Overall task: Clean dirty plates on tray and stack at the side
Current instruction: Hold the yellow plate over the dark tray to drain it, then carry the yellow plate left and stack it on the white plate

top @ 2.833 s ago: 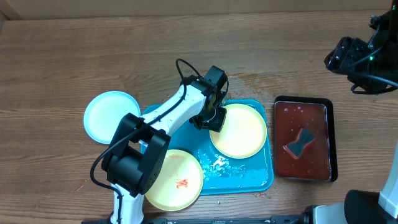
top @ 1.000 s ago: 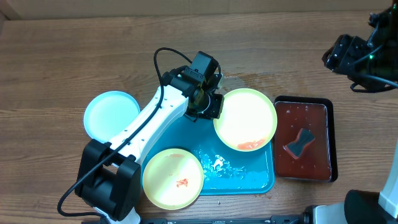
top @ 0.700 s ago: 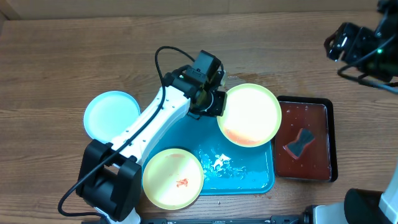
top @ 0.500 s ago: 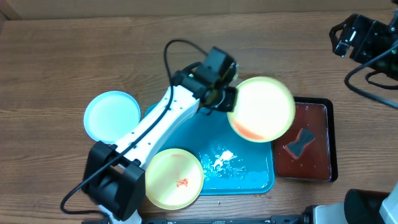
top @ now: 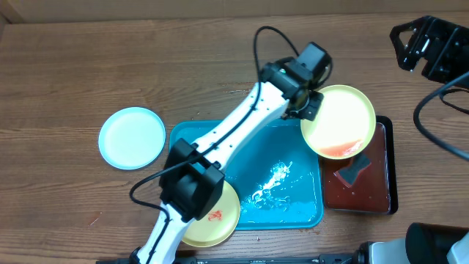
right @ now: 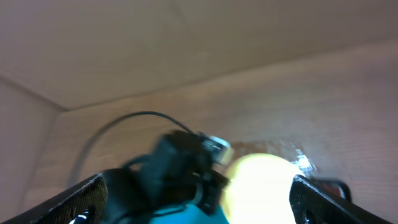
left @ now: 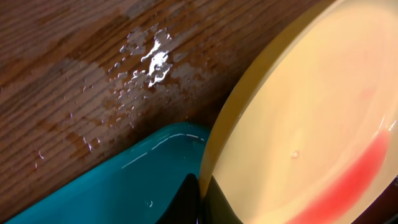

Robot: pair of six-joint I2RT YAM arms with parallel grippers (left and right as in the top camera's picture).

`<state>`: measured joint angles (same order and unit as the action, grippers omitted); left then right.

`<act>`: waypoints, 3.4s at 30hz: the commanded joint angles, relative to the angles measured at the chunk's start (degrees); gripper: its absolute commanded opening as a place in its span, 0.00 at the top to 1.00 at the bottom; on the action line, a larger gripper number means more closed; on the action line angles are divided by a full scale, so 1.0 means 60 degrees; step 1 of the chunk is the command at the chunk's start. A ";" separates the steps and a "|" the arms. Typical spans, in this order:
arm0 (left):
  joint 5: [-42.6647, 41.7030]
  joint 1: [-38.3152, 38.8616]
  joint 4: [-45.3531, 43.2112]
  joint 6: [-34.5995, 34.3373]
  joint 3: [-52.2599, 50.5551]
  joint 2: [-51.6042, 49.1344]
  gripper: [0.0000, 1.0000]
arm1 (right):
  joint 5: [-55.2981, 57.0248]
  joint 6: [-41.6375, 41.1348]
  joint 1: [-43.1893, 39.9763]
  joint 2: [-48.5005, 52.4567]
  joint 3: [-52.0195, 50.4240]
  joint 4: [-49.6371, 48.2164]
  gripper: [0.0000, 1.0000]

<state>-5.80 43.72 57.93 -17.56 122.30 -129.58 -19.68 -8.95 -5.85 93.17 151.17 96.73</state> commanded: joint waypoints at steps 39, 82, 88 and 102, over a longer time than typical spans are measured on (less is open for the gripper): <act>1.0331 0.3534 -0.3799 0.5799 0.0590 -0.0102 0.96 | -0.3603 0.0539 0.0044 -0.0634 0.1508 -0.0608 0.00; 0.2670 0.0495 0.1038 -0.0747 0.1082 0.1541 0.96 | -0.3337 0.0470 0.0044 -0.0452 0.1402 0.0051 0.00; 0.0521 -0.2055 0.1956 -0.1486 0.1056 0.1617 0.95 | -0.3169 0.0259 0.0044 -0.0386 0.0914 0.0051 0.00; -0.0514 -0.5155 0.2313 -0.1851 -0.1767 0.2473 0.95 | -0.2871 0.0066 0.0044 -0.0361 -0.0426 0.0051 0.00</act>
<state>-5.43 13.54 74.15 -26.59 118.21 -119.96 -37.34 -7.97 -5.85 90.85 150.30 97.12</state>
